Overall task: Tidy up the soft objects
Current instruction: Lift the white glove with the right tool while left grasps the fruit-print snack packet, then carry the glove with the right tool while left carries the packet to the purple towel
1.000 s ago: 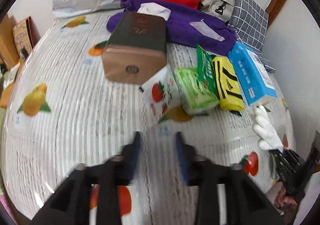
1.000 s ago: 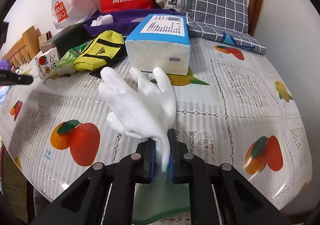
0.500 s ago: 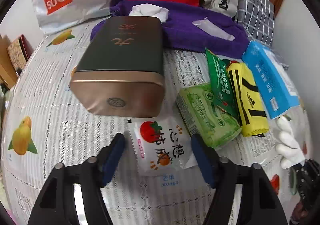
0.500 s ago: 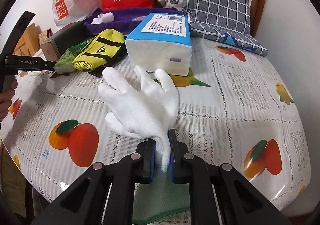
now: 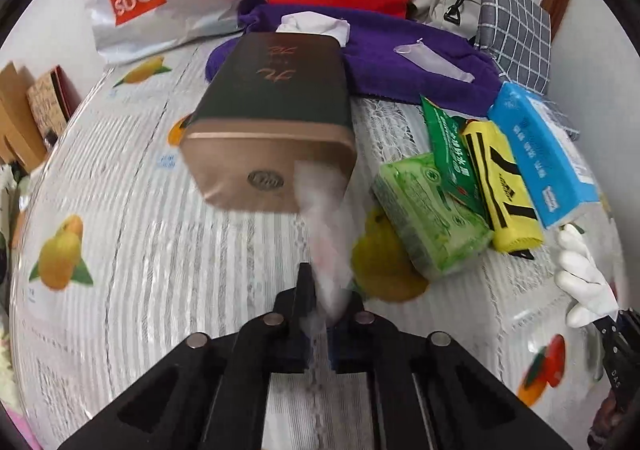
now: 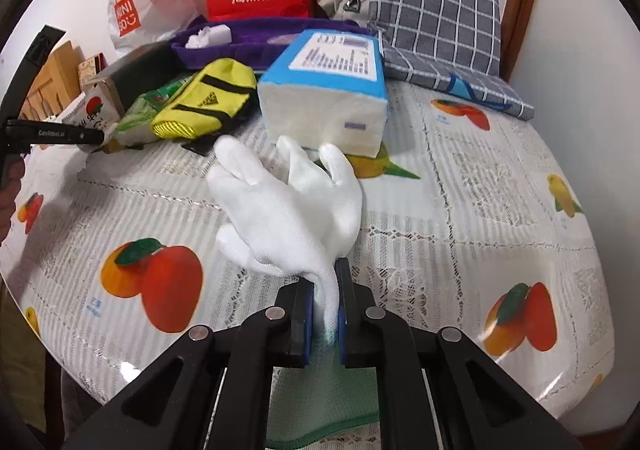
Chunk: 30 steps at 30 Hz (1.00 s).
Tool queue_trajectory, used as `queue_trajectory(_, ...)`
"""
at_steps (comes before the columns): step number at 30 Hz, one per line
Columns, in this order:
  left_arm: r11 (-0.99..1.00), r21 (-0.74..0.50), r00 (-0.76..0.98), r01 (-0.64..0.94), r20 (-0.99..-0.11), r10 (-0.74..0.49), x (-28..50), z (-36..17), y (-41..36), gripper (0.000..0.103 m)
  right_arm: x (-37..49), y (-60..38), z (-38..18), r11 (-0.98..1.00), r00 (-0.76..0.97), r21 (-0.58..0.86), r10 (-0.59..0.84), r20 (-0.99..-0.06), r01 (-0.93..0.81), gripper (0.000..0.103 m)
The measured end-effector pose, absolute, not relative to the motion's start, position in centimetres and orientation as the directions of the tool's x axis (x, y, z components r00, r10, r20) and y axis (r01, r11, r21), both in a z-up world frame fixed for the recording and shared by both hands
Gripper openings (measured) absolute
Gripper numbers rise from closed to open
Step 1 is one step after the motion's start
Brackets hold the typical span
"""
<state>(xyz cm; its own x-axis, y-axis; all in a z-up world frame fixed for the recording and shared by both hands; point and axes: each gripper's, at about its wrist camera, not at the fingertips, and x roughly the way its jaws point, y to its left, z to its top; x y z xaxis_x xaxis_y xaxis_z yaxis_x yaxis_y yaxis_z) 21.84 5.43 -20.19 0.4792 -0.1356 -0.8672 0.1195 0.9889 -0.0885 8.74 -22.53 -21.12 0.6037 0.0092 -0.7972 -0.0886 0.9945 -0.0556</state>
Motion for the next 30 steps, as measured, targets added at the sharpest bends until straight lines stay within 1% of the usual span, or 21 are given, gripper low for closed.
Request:
queue_trajectory(5, 0.989, -0.104, 0.494, 0.107, -0.857, -0.144, 20.1, -19.3, 5.9, 0.006, 7.9, -22.6, -18.7, 0.993, 0.652, -0.059, 0.021, -0.758, -0.101, 0.009)
queue_trajectory(15, 0.986, -0.120, 0.545, 0.112, -0.823, -0.162, 17.7, -15.9, 6.0, 0.005, 7.3, -22.7, -15.2, 0.991, 0.699, -0.058, 0.042, -0.714, -0.118, 0.009)
queue_trajectory(30, 0.985, -0.139, 0.597, 0.101, -0.784, -0.171, 18.2, -12.0, 6.2, 0.005, 9.5, -22.3, -9.9, 0.988, 0.746, -0.031, 0.093, -0.660, -0.151, 0.009)
